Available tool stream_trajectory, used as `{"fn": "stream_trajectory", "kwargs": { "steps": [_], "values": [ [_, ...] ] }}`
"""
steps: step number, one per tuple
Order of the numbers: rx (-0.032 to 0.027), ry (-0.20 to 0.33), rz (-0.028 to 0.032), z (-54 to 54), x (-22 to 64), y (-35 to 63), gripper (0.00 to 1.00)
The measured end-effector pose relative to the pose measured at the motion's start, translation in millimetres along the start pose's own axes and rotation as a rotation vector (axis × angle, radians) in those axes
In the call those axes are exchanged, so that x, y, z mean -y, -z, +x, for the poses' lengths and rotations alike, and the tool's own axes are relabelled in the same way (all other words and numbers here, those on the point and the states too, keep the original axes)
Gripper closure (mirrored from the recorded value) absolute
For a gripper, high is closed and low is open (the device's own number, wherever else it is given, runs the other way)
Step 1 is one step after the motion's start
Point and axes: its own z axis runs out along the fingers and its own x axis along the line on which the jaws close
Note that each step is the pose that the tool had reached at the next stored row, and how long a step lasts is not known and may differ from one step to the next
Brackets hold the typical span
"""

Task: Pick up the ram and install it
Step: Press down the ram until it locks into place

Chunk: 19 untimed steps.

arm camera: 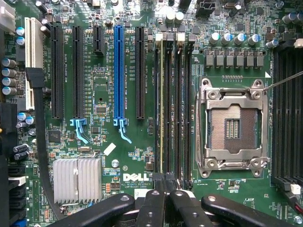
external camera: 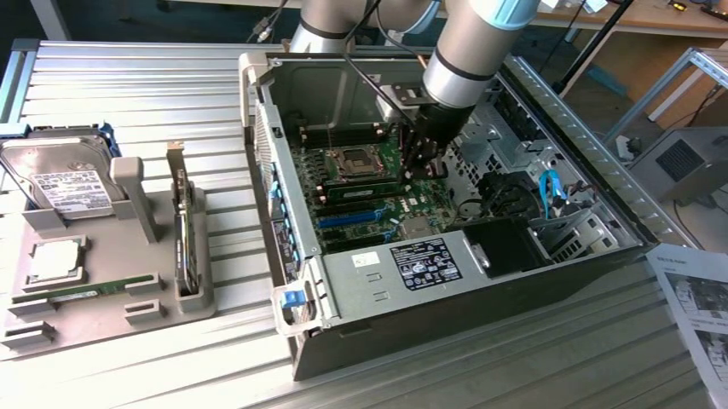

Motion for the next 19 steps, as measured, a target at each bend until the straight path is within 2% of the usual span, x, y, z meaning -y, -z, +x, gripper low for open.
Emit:
{"fn": "stream_trajectory", "kwargs": {
  "steps": [14,19],
  "values": [
    [0.0002,0.0,0.0001,0.0,0.0,-1.5,0.89],
    [-0.0006,0.0,0.0001,-0.3,0.0,4.0,0.89]
  ]
}}
